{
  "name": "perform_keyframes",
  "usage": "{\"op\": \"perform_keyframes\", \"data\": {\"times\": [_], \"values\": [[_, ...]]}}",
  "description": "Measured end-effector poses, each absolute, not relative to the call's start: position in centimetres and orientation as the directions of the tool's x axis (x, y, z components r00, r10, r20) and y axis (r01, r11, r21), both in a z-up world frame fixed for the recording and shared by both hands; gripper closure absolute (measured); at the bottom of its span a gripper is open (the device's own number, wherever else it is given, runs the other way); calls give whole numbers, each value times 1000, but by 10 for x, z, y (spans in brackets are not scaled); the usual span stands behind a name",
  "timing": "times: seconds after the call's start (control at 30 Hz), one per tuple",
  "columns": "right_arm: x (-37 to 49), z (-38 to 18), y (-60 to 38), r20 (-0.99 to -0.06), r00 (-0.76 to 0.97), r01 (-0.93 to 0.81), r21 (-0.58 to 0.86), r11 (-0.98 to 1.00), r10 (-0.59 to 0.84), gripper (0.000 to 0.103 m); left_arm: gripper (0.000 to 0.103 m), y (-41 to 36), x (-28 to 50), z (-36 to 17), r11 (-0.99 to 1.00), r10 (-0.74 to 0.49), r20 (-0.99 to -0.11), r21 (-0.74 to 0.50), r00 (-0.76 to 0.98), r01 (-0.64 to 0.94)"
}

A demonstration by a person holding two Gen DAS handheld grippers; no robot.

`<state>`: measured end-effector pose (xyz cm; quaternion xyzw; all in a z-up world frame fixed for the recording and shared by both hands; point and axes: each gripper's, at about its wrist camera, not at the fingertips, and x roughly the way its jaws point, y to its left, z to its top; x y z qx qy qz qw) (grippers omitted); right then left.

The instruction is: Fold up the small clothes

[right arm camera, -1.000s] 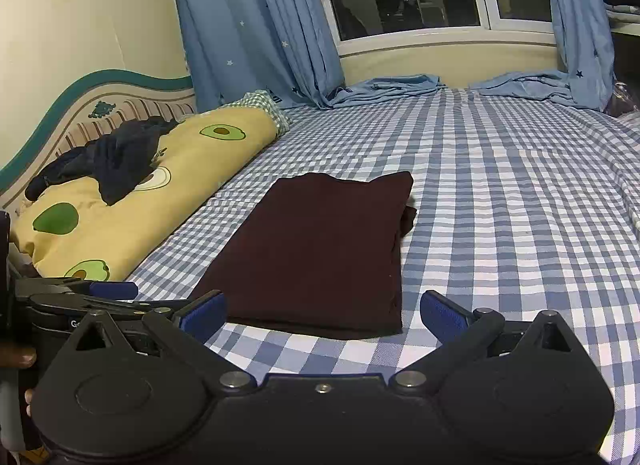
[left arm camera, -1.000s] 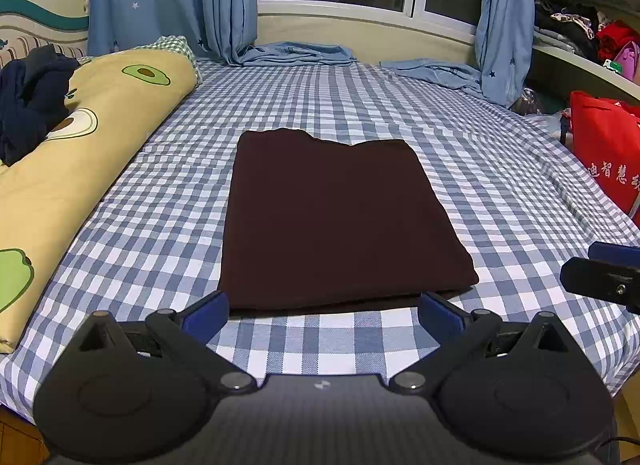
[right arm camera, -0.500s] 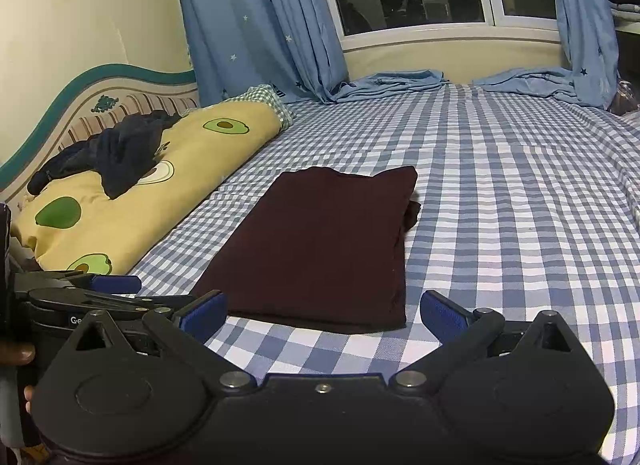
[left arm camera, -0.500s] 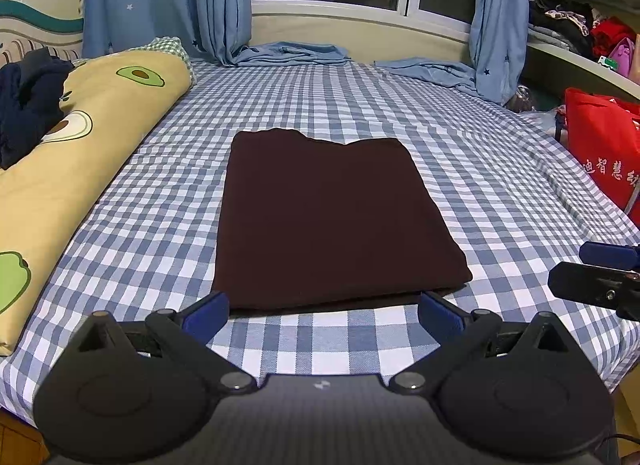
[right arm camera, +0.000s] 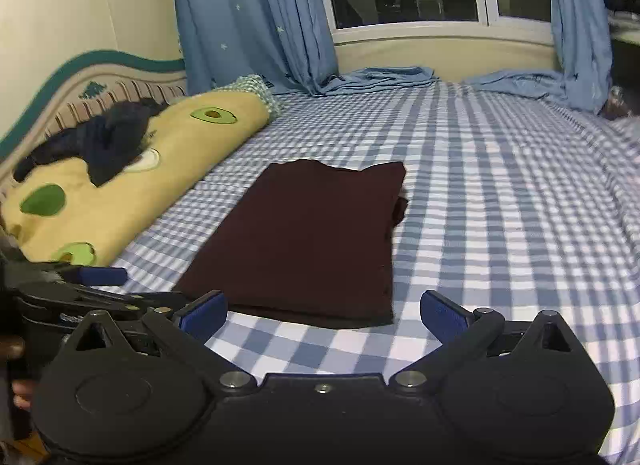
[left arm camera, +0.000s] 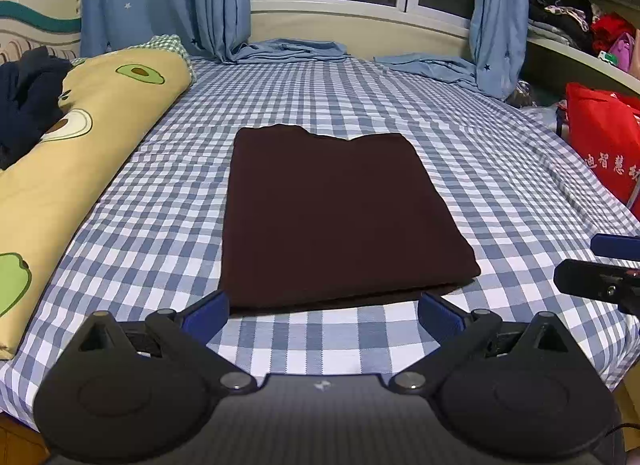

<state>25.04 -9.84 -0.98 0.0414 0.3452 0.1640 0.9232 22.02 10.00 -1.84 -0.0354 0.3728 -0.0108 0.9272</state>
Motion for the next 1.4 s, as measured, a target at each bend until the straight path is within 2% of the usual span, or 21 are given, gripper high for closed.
{"op": "perform_keyframes", "data": {"times": [0.33,1.4], "values": [[260,-15,-87,-627,717,-253,171,952,303,1,0,112,220,-21,998,-11,-689,-57,725,-40],[259,-19,-84,-638,708,-257,168,952,304,1,0,104,216,-20,998,-23,-691,-62,722,-27]]}}
